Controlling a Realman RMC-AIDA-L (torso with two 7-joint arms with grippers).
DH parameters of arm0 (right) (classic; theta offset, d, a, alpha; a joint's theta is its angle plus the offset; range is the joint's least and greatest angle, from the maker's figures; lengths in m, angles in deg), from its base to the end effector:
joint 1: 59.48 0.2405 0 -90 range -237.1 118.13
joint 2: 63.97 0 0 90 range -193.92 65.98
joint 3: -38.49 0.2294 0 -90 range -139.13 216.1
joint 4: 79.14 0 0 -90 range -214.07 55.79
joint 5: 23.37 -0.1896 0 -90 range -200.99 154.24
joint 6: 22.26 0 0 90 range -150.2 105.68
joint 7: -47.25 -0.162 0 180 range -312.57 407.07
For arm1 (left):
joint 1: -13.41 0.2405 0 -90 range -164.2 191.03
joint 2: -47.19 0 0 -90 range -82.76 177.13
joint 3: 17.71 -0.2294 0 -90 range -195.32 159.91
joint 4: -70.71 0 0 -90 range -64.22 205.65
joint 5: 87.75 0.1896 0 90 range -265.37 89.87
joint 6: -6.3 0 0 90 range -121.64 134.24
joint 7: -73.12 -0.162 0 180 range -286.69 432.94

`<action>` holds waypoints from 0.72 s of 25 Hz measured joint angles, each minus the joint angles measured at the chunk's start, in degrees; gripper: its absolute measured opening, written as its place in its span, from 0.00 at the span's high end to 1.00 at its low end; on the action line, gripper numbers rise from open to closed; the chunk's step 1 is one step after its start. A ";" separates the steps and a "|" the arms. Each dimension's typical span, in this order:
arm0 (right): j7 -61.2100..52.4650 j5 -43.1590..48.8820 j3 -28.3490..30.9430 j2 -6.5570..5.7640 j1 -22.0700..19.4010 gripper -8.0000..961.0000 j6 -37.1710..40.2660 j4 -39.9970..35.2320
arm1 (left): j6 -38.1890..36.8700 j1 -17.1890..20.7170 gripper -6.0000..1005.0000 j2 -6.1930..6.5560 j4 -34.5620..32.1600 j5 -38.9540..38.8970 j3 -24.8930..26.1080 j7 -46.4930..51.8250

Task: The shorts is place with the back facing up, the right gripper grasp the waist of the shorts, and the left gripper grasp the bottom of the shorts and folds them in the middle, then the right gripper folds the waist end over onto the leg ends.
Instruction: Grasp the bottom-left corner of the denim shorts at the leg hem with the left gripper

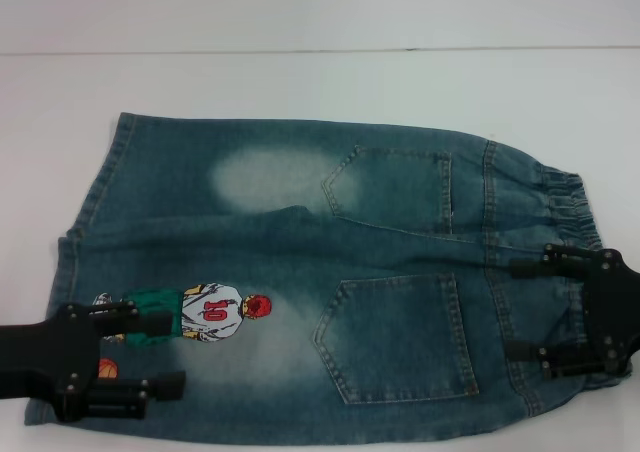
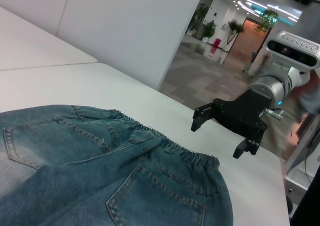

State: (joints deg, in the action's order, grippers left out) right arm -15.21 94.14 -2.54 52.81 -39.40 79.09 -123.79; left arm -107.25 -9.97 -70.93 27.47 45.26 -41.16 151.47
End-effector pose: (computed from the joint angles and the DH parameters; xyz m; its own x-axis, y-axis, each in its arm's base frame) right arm 0.2595 0.2490 0.0203 0.9097 -0.1209 -0.3973 -0.2060 -0.9620 -0.1791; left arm -0.2601 0.2261 0.0282 0.7595 0.4690 0.4508 0.4946 -0.8665 0.0682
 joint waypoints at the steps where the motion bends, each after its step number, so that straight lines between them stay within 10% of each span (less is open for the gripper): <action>1: 0.00 0.00 -0.03 0.00 0.07 0.04 -0.01 0.00 | 0.00 0.00 0.17 0.00 0.00 0.02 -0.02 0.00; 10: 1.71 0.11 -1.62 2.88 3.44 0.04 -2.51 1.18 | 0.43 -0.18 0.17 0.00 0.29 0.05 -0.35 0.02; 18: 1.80 0.04 -2.56 2.85 6.05 0.05 -5.01 5.08 | 0.82 -0.45 0.17 0.00 0.44 0.16 -1.44 -0.20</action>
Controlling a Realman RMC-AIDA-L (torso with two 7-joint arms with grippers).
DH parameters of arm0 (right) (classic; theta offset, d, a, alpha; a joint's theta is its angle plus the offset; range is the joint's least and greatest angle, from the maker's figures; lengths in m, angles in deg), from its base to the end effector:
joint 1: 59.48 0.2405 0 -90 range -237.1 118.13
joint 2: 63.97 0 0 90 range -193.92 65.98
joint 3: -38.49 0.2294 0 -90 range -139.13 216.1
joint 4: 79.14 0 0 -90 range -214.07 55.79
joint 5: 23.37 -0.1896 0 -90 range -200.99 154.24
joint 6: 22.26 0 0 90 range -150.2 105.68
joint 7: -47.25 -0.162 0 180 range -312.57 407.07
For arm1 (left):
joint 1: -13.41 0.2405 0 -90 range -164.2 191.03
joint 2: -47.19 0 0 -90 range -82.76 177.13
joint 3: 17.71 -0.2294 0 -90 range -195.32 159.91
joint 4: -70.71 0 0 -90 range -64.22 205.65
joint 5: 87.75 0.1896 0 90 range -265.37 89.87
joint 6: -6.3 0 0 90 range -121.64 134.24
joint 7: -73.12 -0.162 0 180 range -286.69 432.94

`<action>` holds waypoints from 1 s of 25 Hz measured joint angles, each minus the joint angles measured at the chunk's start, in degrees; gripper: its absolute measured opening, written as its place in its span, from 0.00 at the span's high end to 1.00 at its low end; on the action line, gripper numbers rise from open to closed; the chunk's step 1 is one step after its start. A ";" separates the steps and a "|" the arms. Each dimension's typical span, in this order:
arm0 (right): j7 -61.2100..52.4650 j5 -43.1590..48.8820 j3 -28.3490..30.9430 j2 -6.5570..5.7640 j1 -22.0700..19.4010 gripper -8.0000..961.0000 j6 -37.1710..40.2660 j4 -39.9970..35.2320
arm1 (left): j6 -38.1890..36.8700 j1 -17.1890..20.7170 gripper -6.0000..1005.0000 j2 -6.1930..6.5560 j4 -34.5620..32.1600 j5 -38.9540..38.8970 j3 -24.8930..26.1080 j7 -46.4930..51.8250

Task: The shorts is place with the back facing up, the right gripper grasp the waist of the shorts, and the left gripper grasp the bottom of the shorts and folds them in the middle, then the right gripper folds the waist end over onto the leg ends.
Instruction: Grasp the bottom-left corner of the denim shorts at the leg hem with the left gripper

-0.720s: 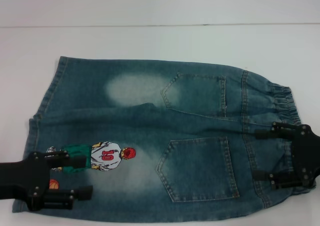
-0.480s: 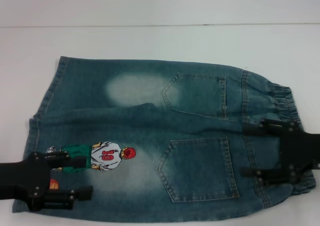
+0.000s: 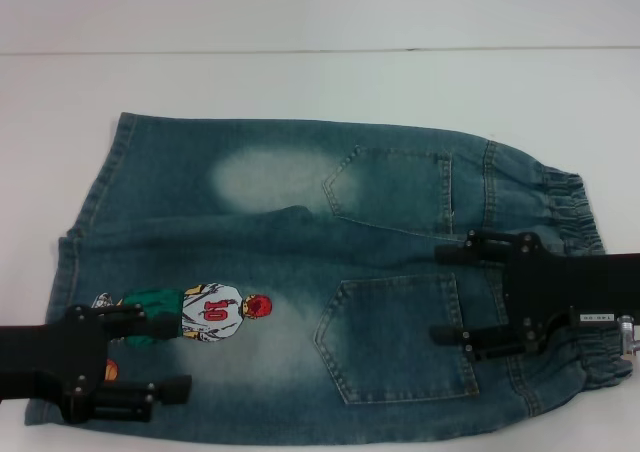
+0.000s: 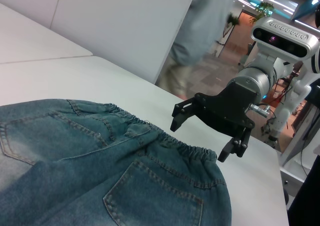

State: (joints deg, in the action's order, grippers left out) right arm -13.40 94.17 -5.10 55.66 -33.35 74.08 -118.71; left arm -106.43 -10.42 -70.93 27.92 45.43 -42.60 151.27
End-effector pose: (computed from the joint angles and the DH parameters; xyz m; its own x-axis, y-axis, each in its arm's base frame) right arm 0.2310 0.2684 -0.0146 0.9062 -0.0759 -0.4160 -0.1474 -0.9788 -0.1425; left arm -0.2591 0.2277 0.0243 0.7721 0.4658 0.4322 0.4839 -0.8719 0.0751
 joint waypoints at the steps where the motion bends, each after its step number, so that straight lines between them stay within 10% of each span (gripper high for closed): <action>1: 0.00 0.00 0.00 0.00 0.00 0.05 0.00 0.00 | 0.04 0.00 0.17 0.00 0.00 0.02 0.00 -0.04; 11: 0.15 0.11 0.42 -0.20 -1.43 0.05 0.20 -0.39 | -0.63 -0.76 0.17 0.16 -4.13 0.47 -0.08 8.30; 25: 3.85 0.12 0.10 -0.15 -1.80 0.05 2.50 -0.59 | -1.39 -1.72 0.18 -0.45 -29.74 12.20 -12.15 50.08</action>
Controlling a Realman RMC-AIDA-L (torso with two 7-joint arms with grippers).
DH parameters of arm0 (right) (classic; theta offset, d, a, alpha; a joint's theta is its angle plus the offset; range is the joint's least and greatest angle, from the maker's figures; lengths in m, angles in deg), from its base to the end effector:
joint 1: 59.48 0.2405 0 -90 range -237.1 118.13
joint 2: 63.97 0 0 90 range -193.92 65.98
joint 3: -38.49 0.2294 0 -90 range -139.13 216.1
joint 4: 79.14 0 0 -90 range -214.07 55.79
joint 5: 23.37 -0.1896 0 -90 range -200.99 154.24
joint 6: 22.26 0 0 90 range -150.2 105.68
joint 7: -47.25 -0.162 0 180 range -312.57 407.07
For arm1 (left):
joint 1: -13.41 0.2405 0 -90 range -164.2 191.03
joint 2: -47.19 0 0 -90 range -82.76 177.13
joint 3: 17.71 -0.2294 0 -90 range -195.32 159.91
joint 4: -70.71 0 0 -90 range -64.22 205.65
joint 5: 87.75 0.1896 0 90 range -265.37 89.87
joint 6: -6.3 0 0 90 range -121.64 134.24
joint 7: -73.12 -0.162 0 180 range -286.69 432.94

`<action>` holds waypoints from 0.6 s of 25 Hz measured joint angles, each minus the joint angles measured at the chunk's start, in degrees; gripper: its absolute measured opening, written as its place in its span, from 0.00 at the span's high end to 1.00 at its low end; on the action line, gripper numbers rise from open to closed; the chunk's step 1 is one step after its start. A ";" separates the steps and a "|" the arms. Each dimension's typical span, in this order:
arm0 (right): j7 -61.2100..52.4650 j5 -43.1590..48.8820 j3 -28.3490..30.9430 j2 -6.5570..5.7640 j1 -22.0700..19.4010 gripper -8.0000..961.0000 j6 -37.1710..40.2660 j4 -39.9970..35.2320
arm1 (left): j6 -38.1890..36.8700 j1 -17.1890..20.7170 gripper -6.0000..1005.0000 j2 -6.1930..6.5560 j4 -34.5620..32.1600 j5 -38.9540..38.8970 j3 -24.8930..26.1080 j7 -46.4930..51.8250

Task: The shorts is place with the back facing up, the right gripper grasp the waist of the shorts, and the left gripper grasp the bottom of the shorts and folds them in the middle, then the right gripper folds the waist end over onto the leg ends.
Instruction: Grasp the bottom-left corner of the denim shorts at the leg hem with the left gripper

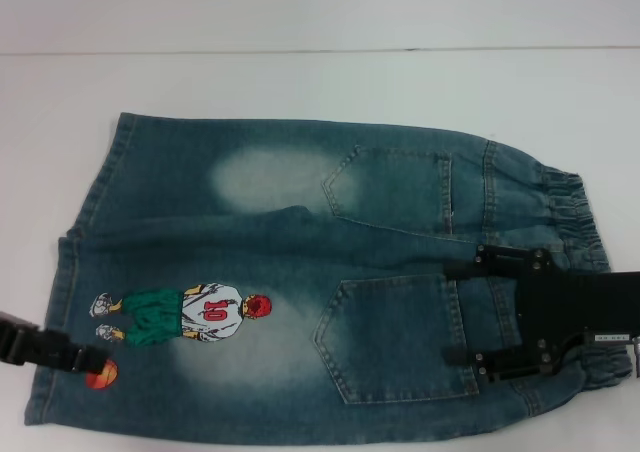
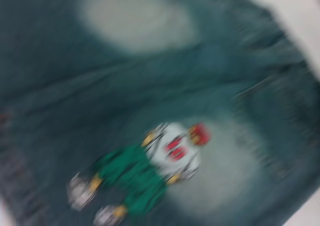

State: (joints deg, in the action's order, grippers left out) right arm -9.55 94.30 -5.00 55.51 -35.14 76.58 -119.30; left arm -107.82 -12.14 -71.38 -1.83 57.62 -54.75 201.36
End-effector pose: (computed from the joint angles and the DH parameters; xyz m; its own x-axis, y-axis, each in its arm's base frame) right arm 0.2357 0.2568 -0.0117 0.9076 -0.0263 -0.4191 -0.0957 -0.9847 -0.1454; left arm -0.2592 0.2525 0.0701 0.4714 0.8811 0.0376 0.8756 -0.4626 -0.1390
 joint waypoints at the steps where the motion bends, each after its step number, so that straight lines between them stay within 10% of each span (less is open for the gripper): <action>1: 0.15 -0.01 -0.01 0.01 0.00 0.05 0.01 0.00 | 0.46 -0.62 0.18 -0.06 -0.36 2.47 -0.75 1.92; 15: 0.29 -0.30 0.41 -0.04 0.29 0.05 -0.31 -0.03 | 4.06 -3.89 0.18 -0.94 3.48 18.23 -3.37 6.94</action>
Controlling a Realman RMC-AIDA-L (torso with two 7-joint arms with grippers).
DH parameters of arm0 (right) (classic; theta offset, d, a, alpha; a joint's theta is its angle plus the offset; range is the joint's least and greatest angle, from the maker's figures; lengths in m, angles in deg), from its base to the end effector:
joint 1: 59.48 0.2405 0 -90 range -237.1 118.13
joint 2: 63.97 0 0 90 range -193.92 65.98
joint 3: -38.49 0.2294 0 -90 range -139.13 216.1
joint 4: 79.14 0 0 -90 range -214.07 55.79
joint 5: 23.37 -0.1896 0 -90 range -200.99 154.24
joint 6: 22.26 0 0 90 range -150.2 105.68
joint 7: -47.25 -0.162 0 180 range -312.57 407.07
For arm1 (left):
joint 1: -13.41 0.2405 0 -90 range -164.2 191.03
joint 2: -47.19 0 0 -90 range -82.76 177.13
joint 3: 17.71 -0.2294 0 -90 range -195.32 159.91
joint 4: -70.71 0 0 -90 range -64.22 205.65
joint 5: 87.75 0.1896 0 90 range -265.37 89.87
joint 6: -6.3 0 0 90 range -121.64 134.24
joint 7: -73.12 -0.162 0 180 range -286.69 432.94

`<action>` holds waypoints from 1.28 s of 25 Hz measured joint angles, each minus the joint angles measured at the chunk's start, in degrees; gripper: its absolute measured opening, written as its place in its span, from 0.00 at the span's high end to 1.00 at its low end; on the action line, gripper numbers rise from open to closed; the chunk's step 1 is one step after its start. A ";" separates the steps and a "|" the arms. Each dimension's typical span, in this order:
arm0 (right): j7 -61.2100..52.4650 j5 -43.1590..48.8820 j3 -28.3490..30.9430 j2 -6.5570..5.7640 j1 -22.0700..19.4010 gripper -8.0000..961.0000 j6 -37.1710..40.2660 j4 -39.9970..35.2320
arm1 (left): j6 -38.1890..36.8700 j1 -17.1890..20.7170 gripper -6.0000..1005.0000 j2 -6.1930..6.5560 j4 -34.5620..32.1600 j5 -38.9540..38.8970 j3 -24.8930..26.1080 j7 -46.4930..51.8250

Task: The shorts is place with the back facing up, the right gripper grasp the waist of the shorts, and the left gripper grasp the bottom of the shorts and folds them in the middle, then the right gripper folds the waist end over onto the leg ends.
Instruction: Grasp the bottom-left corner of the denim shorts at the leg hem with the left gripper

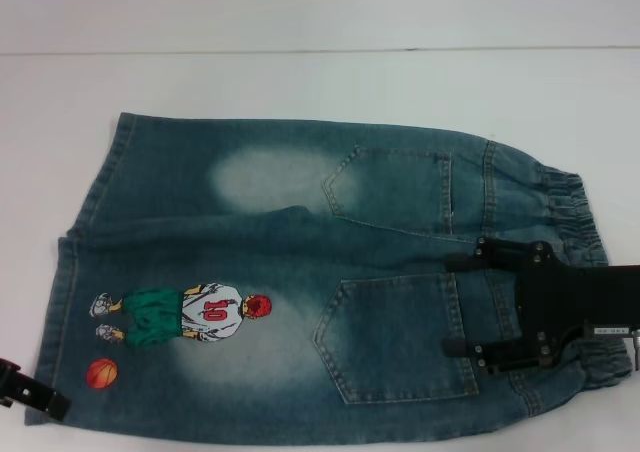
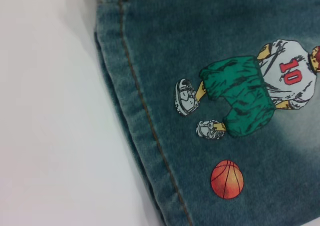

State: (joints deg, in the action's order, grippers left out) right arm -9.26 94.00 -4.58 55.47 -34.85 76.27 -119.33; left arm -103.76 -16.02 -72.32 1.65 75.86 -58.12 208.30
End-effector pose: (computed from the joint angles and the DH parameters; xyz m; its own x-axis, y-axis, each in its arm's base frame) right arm 0.2347 0.2600 -0.0102 0.9069 -0.0160 -0.4211 -0.0920 -0.9827 -0.1606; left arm -0.2861 0.2533 0.0609 0.2760 0.9495 -0.1492 0.8884 -0.3112 -0.3375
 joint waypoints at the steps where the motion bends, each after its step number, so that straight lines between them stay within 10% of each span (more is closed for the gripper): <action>1: 0.00 0.01 0.00 -0.01 0.02 0.05 -0.02 -0.04 | -0.01 0.05 0.18 0.01 0.04 0.01 -0.35 0.19; 32: -0.01 -0.09 0.01 -0.34 -0.28 0.05 0.35 -0.68 | 2.90 -0.54 0.18 -0.61 2.50 -0.03 -9.42 6.07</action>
State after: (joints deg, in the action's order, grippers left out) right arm -9.26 93.91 -4.58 55.13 -35.14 76.62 -120.01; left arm -100.86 -16.56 -72.94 4.15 75.83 -67.54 214.36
